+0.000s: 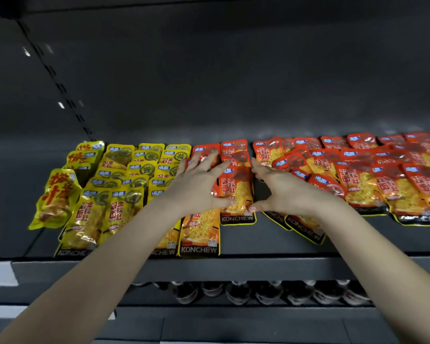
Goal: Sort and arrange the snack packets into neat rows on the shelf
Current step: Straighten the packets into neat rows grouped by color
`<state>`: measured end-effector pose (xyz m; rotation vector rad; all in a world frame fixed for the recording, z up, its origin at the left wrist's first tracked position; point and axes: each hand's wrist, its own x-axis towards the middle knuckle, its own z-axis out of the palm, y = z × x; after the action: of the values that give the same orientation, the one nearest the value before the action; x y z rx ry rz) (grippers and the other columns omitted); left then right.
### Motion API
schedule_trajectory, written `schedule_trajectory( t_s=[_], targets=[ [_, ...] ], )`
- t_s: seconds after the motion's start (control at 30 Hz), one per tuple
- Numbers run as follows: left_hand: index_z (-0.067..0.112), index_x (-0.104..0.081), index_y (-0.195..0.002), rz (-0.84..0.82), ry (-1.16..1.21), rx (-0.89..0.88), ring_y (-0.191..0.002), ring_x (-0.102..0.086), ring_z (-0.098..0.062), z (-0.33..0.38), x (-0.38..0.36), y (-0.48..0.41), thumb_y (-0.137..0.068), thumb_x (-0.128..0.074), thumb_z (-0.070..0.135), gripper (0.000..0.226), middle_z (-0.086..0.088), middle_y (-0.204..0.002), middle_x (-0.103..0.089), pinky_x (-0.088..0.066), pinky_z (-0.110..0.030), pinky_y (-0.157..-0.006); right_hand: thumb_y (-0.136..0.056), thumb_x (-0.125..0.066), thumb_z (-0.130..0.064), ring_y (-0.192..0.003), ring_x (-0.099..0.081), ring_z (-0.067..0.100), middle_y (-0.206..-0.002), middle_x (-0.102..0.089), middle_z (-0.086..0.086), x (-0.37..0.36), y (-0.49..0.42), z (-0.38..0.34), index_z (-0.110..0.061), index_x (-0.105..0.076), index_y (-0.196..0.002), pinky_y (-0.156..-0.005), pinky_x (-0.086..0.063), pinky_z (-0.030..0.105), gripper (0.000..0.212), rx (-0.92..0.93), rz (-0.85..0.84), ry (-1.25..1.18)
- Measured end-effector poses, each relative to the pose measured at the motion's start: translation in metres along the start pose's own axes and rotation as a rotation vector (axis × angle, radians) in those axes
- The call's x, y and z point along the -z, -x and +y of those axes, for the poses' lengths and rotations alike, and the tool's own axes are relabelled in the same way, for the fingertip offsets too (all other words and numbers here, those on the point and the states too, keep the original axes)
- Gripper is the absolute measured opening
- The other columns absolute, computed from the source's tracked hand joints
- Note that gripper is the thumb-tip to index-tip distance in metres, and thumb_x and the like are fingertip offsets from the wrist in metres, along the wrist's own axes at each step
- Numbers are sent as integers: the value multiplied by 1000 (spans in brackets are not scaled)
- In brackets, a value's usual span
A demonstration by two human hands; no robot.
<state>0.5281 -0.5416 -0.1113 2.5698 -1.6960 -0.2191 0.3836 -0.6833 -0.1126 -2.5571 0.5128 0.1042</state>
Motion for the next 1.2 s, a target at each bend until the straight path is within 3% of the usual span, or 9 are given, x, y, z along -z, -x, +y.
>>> schedule_trajectory(
  t_s=[0.13,0.3,0.43,0.57,0.67,0.8,0.93,1.1,1.2],
  targets=[
    [36,-4,-150,33,-12,-13,-146,12,-26,3,4,-4,-78,-57,65,94,5,-159,11,4,-49,-117,-75,-77,-28,-139,-27,11,-155,-22,1,1,11,5,-19,3,-149,-110,-27,21,110,27,3,-33],
    [37,8,-149,112,49,-103,-146,7,-25,30,6,-5,-75,-61,65,105,10,-159,5,3,-47,-117,-76,-75,-29,-138,-27,11,-152,-28,0,17,30,20,-24,-7,-150,-97,-17,4,101,89,147,11],
    [39,-1,-150,84,65,-203,-146,6,-23,64,3,-12,-75,-59,67,98,11,-159,5,4,-46,-117,-77,-74,-31,-138,-28,12,-152,-28,-2,35,54,39,-32,-13,-148,-104,-20,12,94,79,182,31],
    [37,-6,-150,31,118,-289,-146,3,-18,103,-1,-26,-77,-62,61,95,11,-159,-2,3,-42,-118,-75,-75,-34,-137,-31,12,-152,-29,-2,48,84,70,-26,-18,-148,-100,-19,7,93,10,194,82],
    [34,-6,-150,-22,98,-369,-146,-4,-14,132,-10,-37,-75,-65,59,99,10,-158,-9,-3,-39,-119,-75,-74,-39,-137,-32,17,-151,-30,3,53,105,92,-22,-15,-149,-107,-23,17,96,-63,160,114],
    [32,-7,-150,-89,85,-353,-146,0,-14,153,-21,-47,-75,-65,59,99,7,-159,-4,-2,-38,-119,-78,-71,-40,-140,-21,20,-152,-26,5,48,117,99,-20,-12,-149,-110,-17,22,95,-65,122,149],
    [25,-9,-151,-73,135,-309,-145,-7,-9,160,-19,-46,-72,-71,54,104,7,-159,-9,-2,-37,-119,-79,-70,-39,-136,-28,24,-145,-34,8,42,111,96,-16,-12,-149,-114,-20,32,93,-32,166,150],
    [24,-15,-150,57,249,-228,-141,-18,-13,163,-20,-28,-71,-77,44,103,10,-156,-11,-13,-27,-115,-79,-72,-29,-124,-40,20,-133,-37,4,39,104,92,-19,-17,-149,-93,-25,13,90,24,251,90],
    [23,-19,-149,152,242,-189,-140,-20,-15,157,-21,-17,-70,-78,43,101,9,-155,-13,-15,-28,-114,-80,-72,-21,-126,-38,20,-137,-34,5,38,99,81,-17,-17,-149,-98,-23,13,88,83,278,66]
  ],
)
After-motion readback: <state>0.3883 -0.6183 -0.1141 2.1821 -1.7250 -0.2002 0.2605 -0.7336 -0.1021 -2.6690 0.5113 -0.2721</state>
